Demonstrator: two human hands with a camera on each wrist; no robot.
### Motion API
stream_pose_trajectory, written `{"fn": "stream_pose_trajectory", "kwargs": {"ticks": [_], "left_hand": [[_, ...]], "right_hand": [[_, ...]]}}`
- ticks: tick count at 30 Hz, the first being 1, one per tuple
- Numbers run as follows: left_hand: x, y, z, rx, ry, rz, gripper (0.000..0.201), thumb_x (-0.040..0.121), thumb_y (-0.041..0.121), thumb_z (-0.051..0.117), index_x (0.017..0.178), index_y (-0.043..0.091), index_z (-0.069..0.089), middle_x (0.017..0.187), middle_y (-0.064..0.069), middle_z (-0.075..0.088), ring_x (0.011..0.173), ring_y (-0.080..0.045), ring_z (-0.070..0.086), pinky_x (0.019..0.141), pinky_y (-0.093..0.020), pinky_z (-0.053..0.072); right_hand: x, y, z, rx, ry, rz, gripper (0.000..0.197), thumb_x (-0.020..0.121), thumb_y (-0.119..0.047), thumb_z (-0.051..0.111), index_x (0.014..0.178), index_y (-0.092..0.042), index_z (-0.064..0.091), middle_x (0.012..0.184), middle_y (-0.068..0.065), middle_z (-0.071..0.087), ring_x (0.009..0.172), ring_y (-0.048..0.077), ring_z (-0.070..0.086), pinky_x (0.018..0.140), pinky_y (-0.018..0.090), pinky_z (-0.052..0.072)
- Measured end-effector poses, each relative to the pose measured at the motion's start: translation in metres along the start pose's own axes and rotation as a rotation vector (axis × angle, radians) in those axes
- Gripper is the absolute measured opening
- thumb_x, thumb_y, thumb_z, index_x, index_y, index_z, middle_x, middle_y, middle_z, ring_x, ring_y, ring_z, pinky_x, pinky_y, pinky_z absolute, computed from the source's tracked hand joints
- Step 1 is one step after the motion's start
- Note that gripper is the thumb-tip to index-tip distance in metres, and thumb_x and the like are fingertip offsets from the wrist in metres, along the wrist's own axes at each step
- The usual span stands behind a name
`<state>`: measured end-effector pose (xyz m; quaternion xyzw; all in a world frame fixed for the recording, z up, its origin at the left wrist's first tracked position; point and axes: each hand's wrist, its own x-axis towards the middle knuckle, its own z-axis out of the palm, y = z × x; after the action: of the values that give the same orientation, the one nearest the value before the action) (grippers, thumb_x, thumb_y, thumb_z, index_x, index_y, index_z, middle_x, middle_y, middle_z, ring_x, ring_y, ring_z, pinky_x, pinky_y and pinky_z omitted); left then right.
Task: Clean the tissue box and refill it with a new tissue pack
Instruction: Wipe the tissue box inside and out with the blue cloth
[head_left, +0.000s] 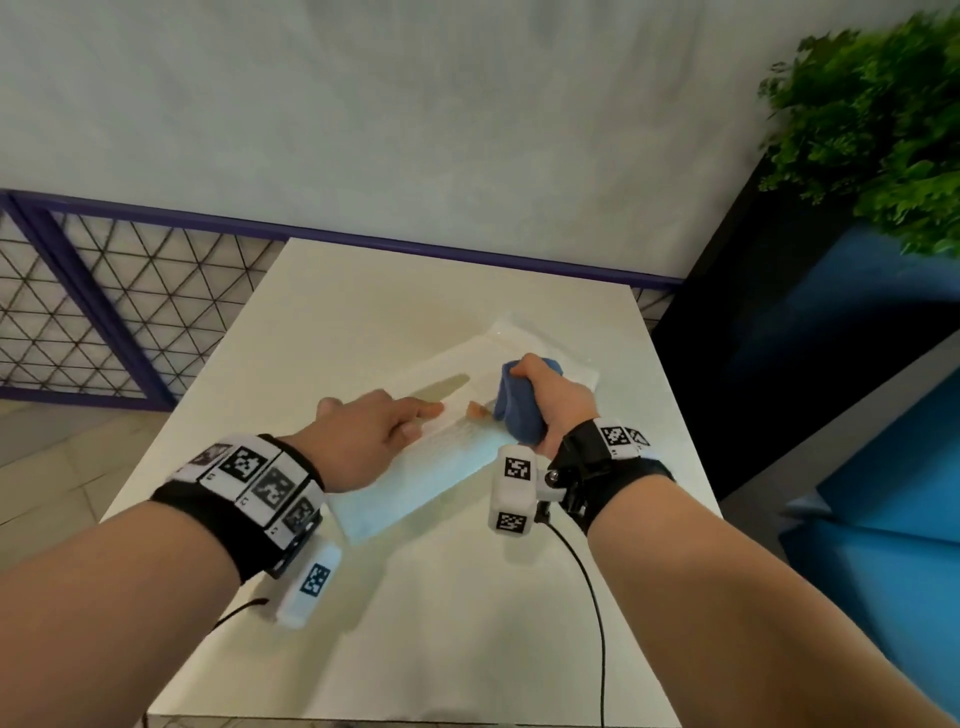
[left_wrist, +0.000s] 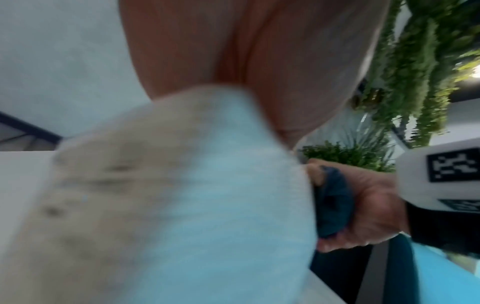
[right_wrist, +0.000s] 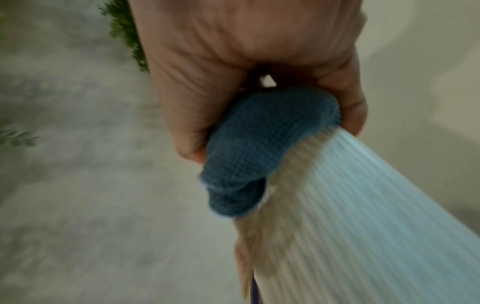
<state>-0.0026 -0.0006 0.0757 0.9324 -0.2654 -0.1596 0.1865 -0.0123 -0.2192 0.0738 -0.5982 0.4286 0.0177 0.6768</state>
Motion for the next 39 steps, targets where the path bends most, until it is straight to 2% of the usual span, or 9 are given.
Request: {"fn": "stream_pose_trajectory", "kwargs": {"ticks": [5,10,19,22,24,26,29,34,39], "left_hand": [[0.008,0.036,0.026,0.462,0.229,0.053,0.107,0.068,0.068,0.061,0.148,0.023,0.007,0.145,-0.003,0.029,0.131,-0.024,0.031,0.101,-0.047,0.024],[0.022,0.030,0.037,0.351,0.654,0.130,0.108,0.050,0.025,0.079,0.145,0.012,0.029,0.113,-0.003,0.057,0.099,-0.023,0.040,0.076,-0.039,0.024],[0.017,0.009,0.011,-0.046,0.689,0.038,0.084,0.056,0.010,0.068,0.132,0.022,0.036,0.128,-0.006,0.039,0.132,-0.024,0.028,0.113,-0.056,0.012],[0.015,0.013,0.016,-0.131,0.660,0.025,0.075,0.064,0.006,0.065,0.130,0.023,0.034,0.133,-0.004,0.040,0.142,-0.031,0.019,0.110,-0.061,0.026],[0.011,0.024,0.020,-0.184,0.695,0.006,0.067,0.071,0.014,0.067,0.128,0.029,0.034,0.131,0.001,0.042,0.139,-0.029,0.030,0.089,-0.055,0.049],[0.009,0.032,0.025,-0.240,0.744,0.011,0.060,0.075,0.023,0.068,0.127,0.029,0.037,0.127,0.004,0.045,0.122,-0.019,0.047,0.071,-0.041,0.053],[0.006,0.027,0.032,-0.286,0.755,0.027,0.056,0.073,0.021,0.071,0.123,0.022,0.045,0.121,0.004,0.049,0.106,-0.009,0.049,0.064,-0.034,0.049],[0.002,0.019,0.036,-0.271,0.693,0.014,0.068,0.065,0.011,0.072,0.122,0.031,0.041,0.123,0.004,0.044,0.098,-0.009,0.046,0.064,-0.029,0.043],[0.008,0.026,0.039,-0.159,0.695,0.108,0.063,0.074,0.016,0.070,0.131,0.022,0.044,0.122,0.000,0.050,0.113,-0.015,0.040,0.075,-0.032,0.051]], "right_hand": [[-0.027,0.007,0.019,0.289,-0.048,0.104,0.036,0.075,-0.034,0.069,0.101,-0.011,0.058,0.099,0.006,0.064,0.089,0.021,0.061,0.073,0.030,0.051],[-0.045,0.013,0.024,0.286,-0.107,-0.069,0.039,0.074,-0.036,0.073,0.108,-0.018,0.062,0.102,0.004,0.069,0.092,0.023,0.067,0.083,0.042,0.057],[-0.057,-0.025,-0.040,0.441,-0.056,-0.329,0.013,0.089,-0.030,0.057,0.092,-0.020,0.065,0.093,-0.004,0.069,0.084,0.014,0.065,0.069,0.031,0.051],[-0.081,-0.038,-0.025,0.198,-0.061,-0.496,0.013,0.089,-0.028,0.057,0.087,-0.018,0.065,0.087,-0.004,0.067,0.080,0.013,0.061,0.069,0.029,0.049],[-0.096,-0.024,0.001,-0.249,-0.058,-0.881,0.021,0.089,-0.024,0.055,0.105,-0.019,0.067,0.118,0.005,0.065,0.112,0.024,0.060,0.093,0.035,0.050],[-0.093,0.003,0.021,-0.761,-0.165,-1.119,0.042,0.094,-0.036,0.047,0.136,-0.038,0.045,0.158,0.005,0.025,0.148,0.028,0.014,0.119,0.046,0.015],[-0.071,0.009,0.019,-0.785,-0.225,-0.984,0.054,0.098,-0.045,0.034,0.148,-0.043,0.014,0.162,-0.010,-0.002,0.149,0.016,-0.010,0.118,0.042,-0.004],[-0.047,-0.005,0.011,-0.434,-0.069,-0.621,0.057,0.098,-0.046,0.032,0.150,-0.029,0.020,0.151,0.006,0.037,0.138,0.028,0.037,0.116,0.041,0.028],[-0.088,0.006,0.042,-0.901,0.014,-0.671,0.059,0.097,-0.052,0.022,0.150,-0.035,0.002,0.162,0.003,-0.005,0.148,0.033,-0.007,0.117,0.057,0.001]]}}
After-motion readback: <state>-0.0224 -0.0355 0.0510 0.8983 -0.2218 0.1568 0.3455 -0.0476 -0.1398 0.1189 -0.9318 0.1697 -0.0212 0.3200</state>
